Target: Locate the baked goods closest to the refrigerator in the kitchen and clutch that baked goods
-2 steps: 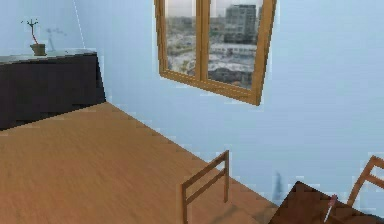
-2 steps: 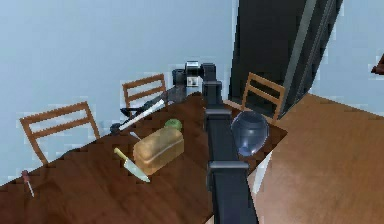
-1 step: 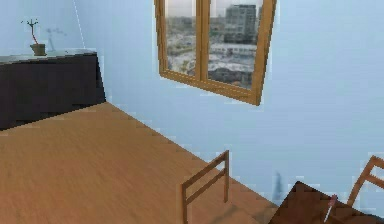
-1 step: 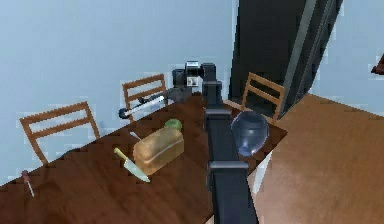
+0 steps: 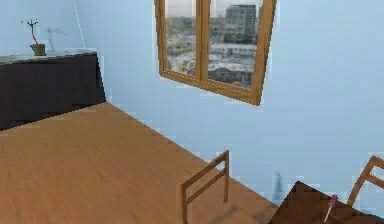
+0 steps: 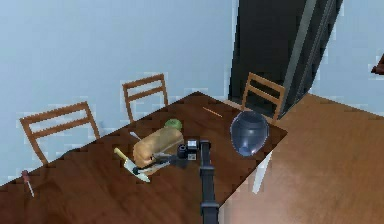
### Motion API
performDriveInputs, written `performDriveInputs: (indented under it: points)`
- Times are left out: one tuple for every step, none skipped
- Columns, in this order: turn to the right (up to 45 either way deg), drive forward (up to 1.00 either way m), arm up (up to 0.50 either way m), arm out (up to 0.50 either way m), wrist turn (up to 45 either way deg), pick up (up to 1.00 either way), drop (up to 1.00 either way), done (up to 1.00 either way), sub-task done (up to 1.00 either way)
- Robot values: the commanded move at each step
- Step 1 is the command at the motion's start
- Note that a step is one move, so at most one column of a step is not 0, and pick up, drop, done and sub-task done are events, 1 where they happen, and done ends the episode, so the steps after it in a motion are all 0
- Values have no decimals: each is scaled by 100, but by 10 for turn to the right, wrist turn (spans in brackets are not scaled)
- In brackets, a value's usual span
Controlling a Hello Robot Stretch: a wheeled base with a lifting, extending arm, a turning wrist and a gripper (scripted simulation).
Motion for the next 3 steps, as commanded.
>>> performDriveInputs:
  points:
    - [0, 0, 0, 0, 0, 100, 0, 0, 0]
    - [0, 0, 10, 0, 0, 0, 0, 0, 0]
    - [0, 0, 0, 0, 0, 0, 0, 100, 0]
